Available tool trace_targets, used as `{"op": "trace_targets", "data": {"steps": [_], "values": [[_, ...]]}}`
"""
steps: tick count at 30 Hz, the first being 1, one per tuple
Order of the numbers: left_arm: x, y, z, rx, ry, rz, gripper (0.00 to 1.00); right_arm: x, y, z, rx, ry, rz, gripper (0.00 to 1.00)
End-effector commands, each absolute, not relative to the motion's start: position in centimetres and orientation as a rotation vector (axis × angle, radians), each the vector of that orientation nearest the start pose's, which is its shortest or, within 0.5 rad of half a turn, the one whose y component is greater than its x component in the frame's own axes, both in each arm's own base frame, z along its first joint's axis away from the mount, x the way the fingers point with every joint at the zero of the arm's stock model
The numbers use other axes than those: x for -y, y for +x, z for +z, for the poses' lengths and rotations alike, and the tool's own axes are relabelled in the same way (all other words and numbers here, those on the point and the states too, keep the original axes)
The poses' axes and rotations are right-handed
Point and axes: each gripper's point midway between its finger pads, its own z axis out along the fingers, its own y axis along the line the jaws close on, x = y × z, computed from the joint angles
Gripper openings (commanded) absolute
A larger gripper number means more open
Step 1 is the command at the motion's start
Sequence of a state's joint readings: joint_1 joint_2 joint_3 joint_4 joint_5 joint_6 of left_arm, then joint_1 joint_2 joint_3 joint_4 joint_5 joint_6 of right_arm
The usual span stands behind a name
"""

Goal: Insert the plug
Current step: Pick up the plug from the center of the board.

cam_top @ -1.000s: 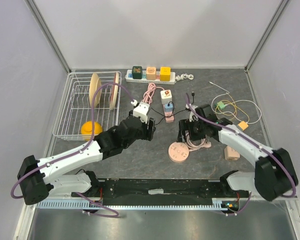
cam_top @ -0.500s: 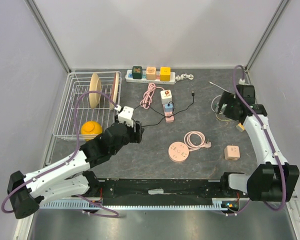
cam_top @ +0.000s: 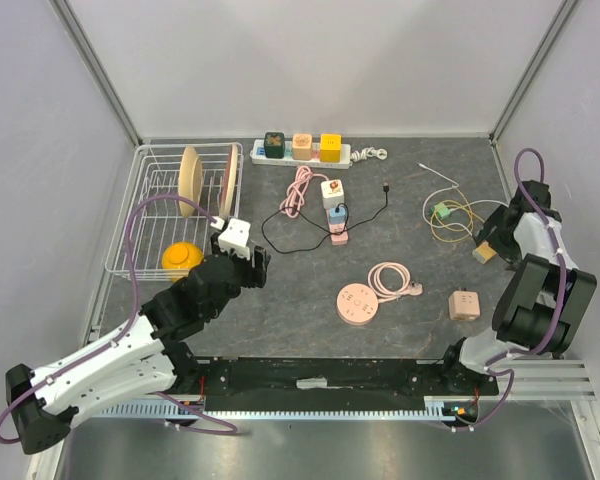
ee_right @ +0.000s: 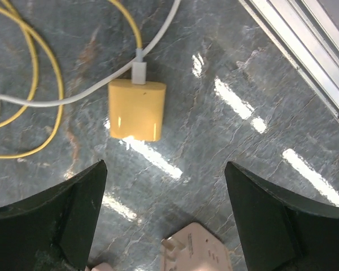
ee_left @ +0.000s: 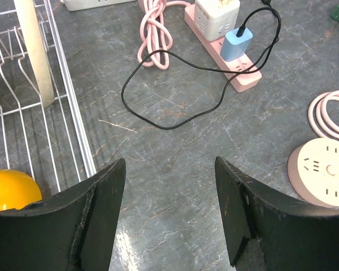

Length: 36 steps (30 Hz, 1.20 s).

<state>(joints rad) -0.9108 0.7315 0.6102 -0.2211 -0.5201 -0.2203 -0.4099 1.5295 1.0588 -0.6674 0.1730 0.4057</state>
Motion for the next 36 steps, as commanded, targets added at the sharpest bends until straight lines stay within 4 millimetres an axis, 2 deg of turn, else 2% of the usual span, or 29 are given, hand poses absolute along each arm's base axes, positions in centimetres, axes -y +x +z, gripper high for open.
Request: {"op": "trace_targets", "data": {"steps": [1,12,17,21,28,31,32,36], "values": [[16.3,23.8,21.3,-1.821,0.299,-0.229,0.71,15.2,31.0,7.7,-2.439,1.058,-0.183,0.91],[16.9,24.1,20.5,-1.847,0.328,-0.209,0.71,16.0,33.7,4.9,-2.464,1.044,-0.148,0.78],[17.0,24.3,20.3,-1.852,0.332,-0.204,0.71,16.1,34.9,4.7,-2.451,1.040,-0.115,0.71],[17.0,24.2,20.0,-1.860,0.340,-0.202,0.71,15.8,35.3,4.1,-2.455,1.053,-0.087,0.61],[17.3,24.2,20.0,-1.858,0.346,-0.212,0.71,15.2,34.4,3.0,-2.482,1.083,-0.073,0.52],[17.2,24.2,20.2,-1.855,0.343,-0.211,0.71,14.9,34.2,2.9,-2.492,1.084,-0.058,0.45],[17.2,24.2,20.2,-1.853,0.339,-0.212,0.71,14.8,34.1,2.9,-2.494,1.082,-0.052,0.40],[17.4,24.2,20.2,-1.852,0.336,-0.224,0.71,13.9,34.4,4.4,-2.471,1.048,0.016,0.25]]}}
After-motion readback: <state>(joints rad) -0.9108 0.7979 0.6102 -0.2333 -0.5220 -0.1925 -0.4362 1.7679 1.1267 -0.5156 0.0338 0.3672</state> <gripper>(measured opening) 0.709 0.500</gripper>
